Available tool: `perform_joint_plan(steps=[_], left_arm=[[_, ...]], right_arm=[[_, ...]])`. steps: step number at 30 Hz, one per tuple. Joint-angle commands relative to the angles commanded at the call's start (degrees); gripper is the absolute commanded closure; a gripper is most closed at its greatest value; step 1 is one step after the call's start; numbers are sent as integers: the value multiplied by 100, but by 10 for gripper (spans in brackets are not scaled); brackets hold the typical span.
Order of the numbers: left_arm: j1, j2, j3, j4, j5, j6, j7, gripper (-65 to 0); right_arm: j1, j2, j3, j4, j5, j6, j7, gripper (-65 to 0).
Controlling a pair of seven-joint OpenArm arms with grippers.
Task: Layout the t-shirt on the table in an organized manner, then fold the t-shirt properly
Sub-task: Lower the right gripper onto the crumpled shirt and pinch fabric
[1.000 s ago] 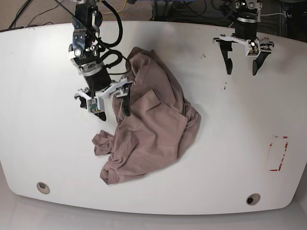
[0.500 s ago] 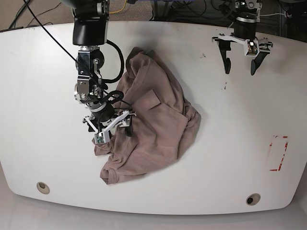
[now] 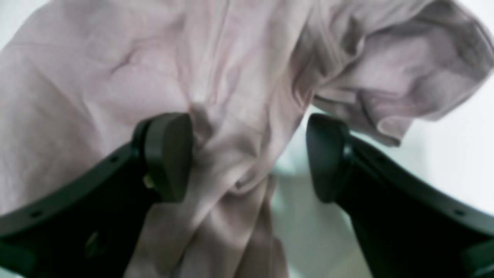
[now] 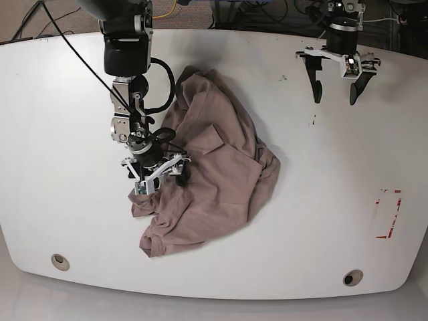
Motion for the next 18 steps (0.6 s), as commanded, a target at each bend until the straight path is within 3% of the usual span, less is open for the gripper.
perform_joint_plan(steps=[7, 13, 18], left_arm=[[0, 18, 0, 0, 0, 0, 0, -457], [0, 26, 9, -9, 9, 0, 0, -456], [-18, 26, 18, -26, 9, 0, 0, -456]], right_arm=[[9, -9, -26, 26, 0, 0, -9, -11], [-62, -9, -35, 563, -9, 0, -26, -13], [-308, 0, -44, 1468, -44, 0, -519, -10]])
